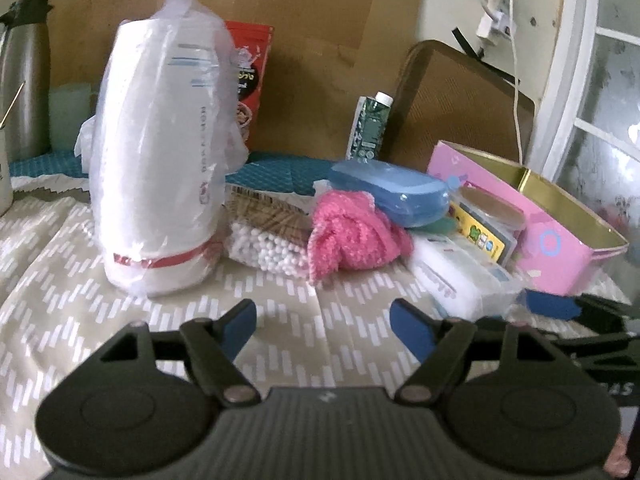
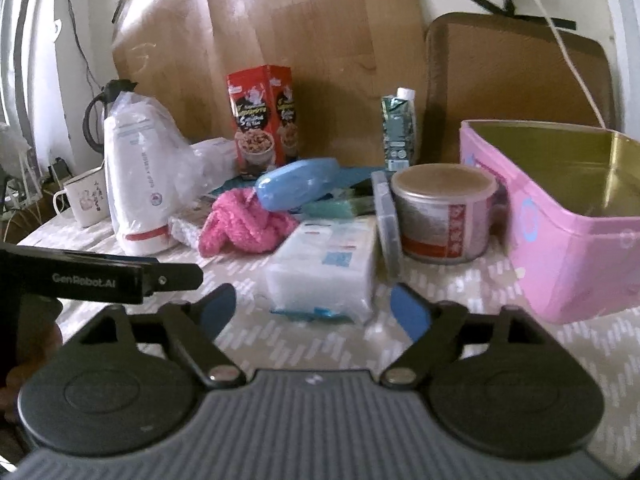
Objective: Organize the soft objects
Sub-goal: 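Return the left tool toward the white wet-wipe pack, then grasp the white wet-wipe pack with the left gripper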
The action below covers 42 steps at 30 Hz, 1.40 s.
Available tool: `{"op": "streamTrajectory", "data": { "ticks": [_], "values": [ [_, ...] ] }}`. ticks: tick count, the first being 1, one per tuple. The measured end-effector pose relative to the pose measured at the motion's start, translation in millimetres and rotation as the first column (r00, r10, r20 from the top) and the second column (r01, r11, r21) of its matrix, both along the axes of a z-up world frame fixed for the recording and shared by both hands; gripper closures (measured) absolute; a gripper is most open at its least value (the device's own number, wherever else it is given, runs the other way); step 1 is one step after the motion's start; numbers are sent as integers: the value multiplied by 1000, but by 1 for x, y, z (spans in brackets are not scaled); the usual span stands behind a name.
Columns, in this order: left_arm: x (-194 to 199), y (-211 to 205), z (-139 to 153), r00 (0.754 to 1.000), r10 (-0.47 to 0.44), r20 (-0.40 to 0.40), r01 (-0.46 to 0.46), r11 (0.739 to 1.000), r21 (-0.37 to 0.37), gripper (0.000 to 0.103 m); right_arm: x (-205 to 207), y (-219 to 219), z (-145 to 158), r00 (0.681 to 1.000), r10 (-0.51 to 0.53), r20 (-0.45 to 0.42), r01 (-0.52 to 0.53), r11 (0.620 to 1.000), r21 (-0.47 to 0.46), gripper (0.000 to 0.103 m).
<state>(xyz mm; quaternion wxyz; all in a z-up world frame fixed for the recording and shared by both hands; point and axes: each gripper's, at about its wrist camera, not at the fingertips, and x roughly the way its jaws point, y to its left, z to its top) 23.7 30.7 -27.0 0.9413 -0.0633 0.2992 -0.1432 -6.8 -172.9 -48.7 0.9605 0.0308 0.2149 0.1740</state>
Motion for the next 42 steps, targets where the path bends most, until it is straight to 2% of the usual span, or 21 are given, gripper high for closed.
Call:
{"op": "streamTrajectory", "data": {
  "ticks": [3, 4, 5, 7, 9, 12, 14, 16, 18, 19, 21, 23, 26, 30, 33, 37, 39, 42],
  "values": [
    [0, 1, 0, 1000, 0, 3, 0, 1000, -8, 26, 11, 5, -1, 1000, -9, -26, 9, 1000, -5, 16],
    [0, 1, 0, 1000, -1, 5, 1, 1000, -10, 25, 14, 6, -2, 999, -10, -34, 10, 1000, -7, 32],
    [-1, 2, 0, 1000, -3, 7, 3, 1000, -13, 25, 16, 6, -3, 999, -16, -50, 16, 1000, -11, 43],
    [-2, 3, 1, 1000, -7, 12, 8, 1000, -22, 25, 13, 2, -3, 999, 2, -48, -1, 1000, 3, 45],
    [-3, 5, 2, 1000, -11, 14, 12, 999, -38, 25, 4, 0, -3, 998, 38, -40, -39, 999, -27, 45],
    [-4, 9, 2, 1000, -23, 16, 24, 997, -68, 25, -21, -7, -7, 980, 192, -45, -194, 980, -43, 45],
    [-4, 12, 2, 999, -34, 16, 35, 995, -92, 25, -37, -7, -11, 944, 323, -63, -325, 945, -37, 50],
    [-2, 15, 2, 999, -36, 7, 37, 993, -114, 25, -49, 0, -14, 921, 387, -47, -390, 918, -72, 50],
    [0, 17, 0, 1000, -26, -11, 25, 992, -125, 25, -49, 7, -15, 926, 377, -27, -377, 918, -124, 47],
    [0, 18, 0, 1000, -22, -15, 19, 991, -130, 25, -46, 8, -16, 936, 351, -31, -351, 927, -133, 40],
    [0, 20, -1, 1000, -24, -14, 22, 990, -142, 25, -38, 3, -15, 944, 327, -50, -330, 940, -87, 36],
    [-1, 22, 0, 999, -32, -6, 31, 987, -156, 25, -34, -4, -15, 939, 338, -58, -341, 939, -41, 34],
    [-1, 22, 0, 999, -38, -2, 37, 986, -160, 25, -35, -13, -15, 941, 334, -60, -335, 942, -19, 34],
    [0, 22, 0, 999, -44, -2, 43, 985, -165, 25, -36, -28, -8, 963, 268, -24, -268, 963, -24, 34],
    [-1, 22, 0, 999, -41, -1, 40, 986, -163, 25, -28, -50, -2, 982, 187, -10, -186, 980, 76, 34],
    [-5, 22, 2, 998, -54, 25, 58, 984, -171, 25, -8, -63, 2, 993, 115, -36, -104, 967, 233, 34],
    [-8, 23, 3, 997, -63, 39, 69, 981, -179, 25, 3, -59, 2, 993, 104, -54, -85, 959, 270, 34],
    [-15, 27, 6, 997, -70, 34, 75, 978, -196, 25, 16, -47, 0, 992, 96, -79, -72, 960, 272, 35]
  ]
}}
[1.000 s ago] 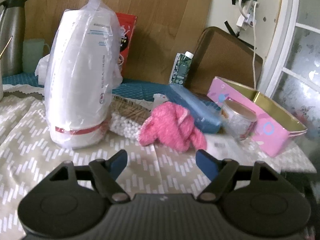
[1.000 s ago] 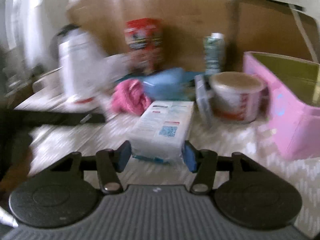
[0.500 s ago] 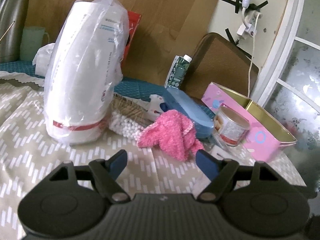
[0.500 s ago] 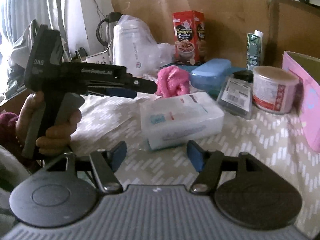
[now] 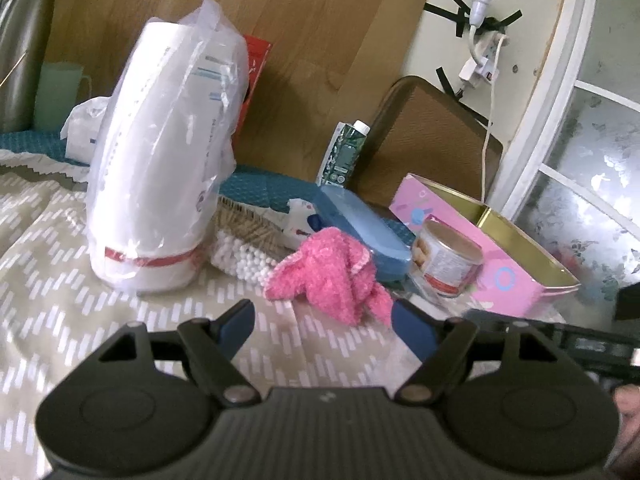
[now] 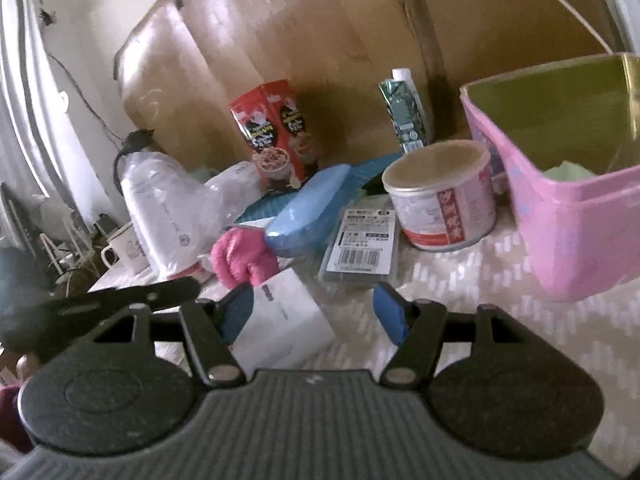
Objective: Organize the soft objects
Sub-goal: 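Grasp the white wet-wipe pack with the left gripper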
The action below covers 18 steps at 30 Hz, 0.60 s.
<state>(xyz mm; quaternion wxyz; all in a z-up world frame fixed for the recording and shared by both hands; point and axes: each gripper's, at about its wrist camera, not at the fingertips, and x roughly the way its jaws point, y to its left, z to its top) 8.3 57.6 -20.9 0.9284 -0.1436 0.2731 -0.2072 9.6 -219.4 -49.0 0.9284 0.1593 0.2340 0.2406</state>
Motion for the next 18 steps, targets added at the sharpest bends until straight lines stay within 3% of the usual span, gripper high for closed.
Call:
{"op": "streamTrajectory", "data": {
  "ticks": [3, 9, 12, 15, 18],
  "values": [
    [-14, 7, -2, 997, -58, -41, 54, 995, -82, 25, 1, 6, -1, 1000, 19, -5, -19, 1000, -15, 35],
    [-28, 11, -14, 980, -125, -153, 102, 983, -151, 30, -2, 7, -6, 998, 62, -7, -62, 998, -30, 35],
    [-28, 12, -13, 982, -118, -150, 94, 983, -156, 30, -7, 8, -7, 986, 167, -22, -167, 986, 3, 36],
    [-25, 19, -10, 987, -72, -142, 51, 988, -144, 30, -20, 15, -9, 942, 336, -19, -335, 941, 40, 35],
    [-22, 30, -8, 989, -32, -142, 8, 986, -165, 30, -36, 19, -6, 927, 374, 33, -375, 927, 6, 35]
  ]
}}
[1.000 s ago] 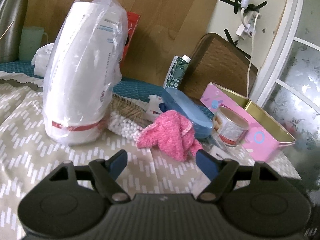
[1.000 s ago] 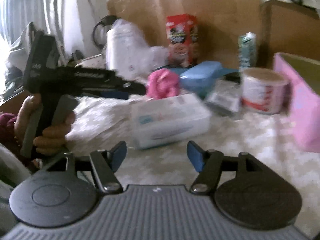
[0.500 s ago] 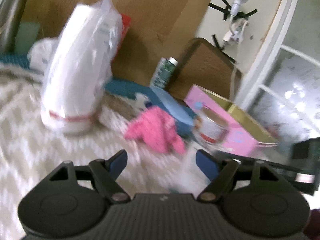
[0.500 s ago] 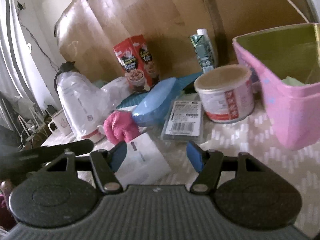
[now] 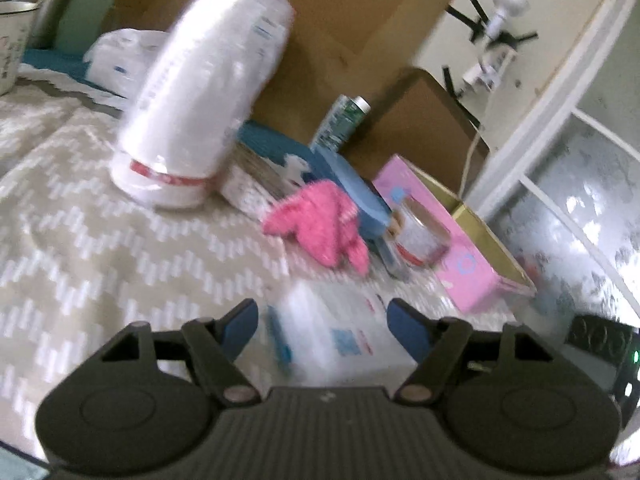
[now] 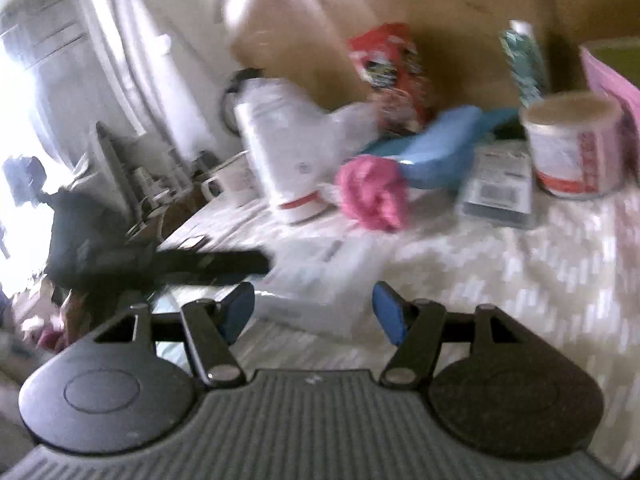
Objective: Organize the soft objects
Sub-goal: 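Grasp the white wet-wipe pack with the left gripper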
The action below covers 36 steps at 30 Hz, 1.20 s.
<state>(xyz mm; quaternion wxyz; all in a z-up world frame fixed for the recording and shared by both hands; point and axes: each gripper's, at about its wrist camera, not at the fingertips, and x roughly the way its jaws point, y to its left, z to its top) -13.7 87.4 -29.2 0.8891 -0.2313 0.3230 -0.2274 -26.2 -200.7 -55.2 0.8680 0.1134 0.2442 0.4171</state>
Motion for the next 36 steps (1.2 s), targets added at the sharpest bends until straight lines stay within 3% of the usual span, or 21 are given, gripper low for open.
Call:
{"op": "streamTrajectory", "data": {
  "ticks": [11, 24, 36],
  "values": [
    [-2, 19, 0, 997, 80, 10, -80, 996, 35, 28, 9, -19, -6, 981, -179, -71, 184, 980, 72, 35],
    [-2, 6, 1, 1000, 13, 12, -14, 997, 81, 28, -6, 7, -5, 987, -130, 99, 139, 987, -86, 35],
    [-1, -2, -1, 999, -37, 4, 37, 996, 76, 28, -8, 17, -5, 987, -109, 119, 124, 984, -130, 35]
  ]
}}
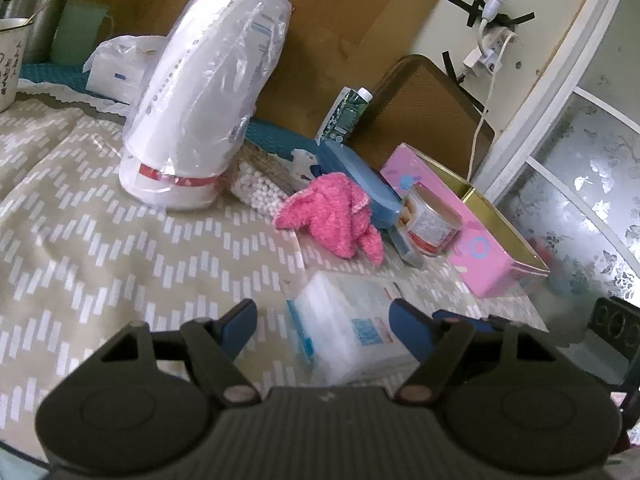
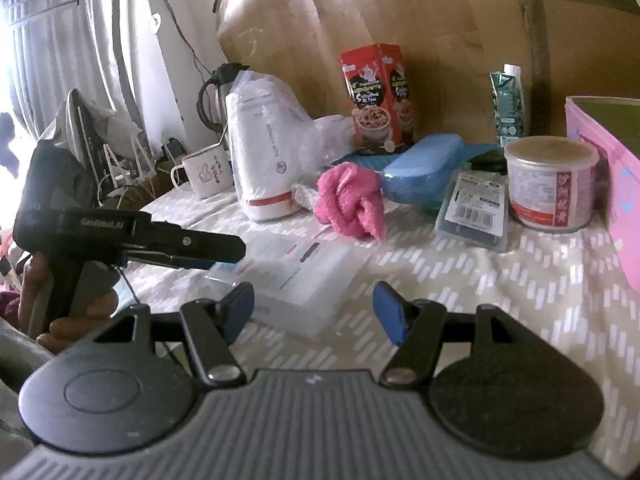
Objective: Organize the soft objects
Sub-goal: 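Grasp the white wet-wipe pack with the left gripper, then carry the wet-wipe pack into the pink tin box and release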
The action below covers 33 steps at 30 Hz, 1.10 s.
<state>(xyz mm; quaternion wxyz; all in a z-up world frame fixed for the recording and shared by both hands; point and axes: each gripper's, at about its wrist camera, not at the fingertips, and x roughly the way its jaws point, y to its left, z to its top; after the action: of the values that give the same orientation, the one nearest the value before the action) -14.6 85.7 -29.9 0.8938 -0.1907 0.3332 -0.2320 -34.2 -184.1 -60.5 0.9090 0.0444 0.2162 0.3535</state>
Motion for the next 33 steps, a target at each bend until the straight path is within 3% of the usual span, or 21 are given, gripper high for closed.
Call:
{"op": "streamTrajectory", "data": {
  "ticks": [30, 33],
  "values": [
    [8, -20, 1, 996, -86, -14, 86, 996, -2, 28, -3, 12, -2, 1000, -2, 22, 4, 997, -75, 34],
    [10, -26, -1, 995, -100, -30, 100, 995, 8, 35, -2, 18, -2, 1000, 14, 22, -12, 994, -108, 34]
  ]
}}
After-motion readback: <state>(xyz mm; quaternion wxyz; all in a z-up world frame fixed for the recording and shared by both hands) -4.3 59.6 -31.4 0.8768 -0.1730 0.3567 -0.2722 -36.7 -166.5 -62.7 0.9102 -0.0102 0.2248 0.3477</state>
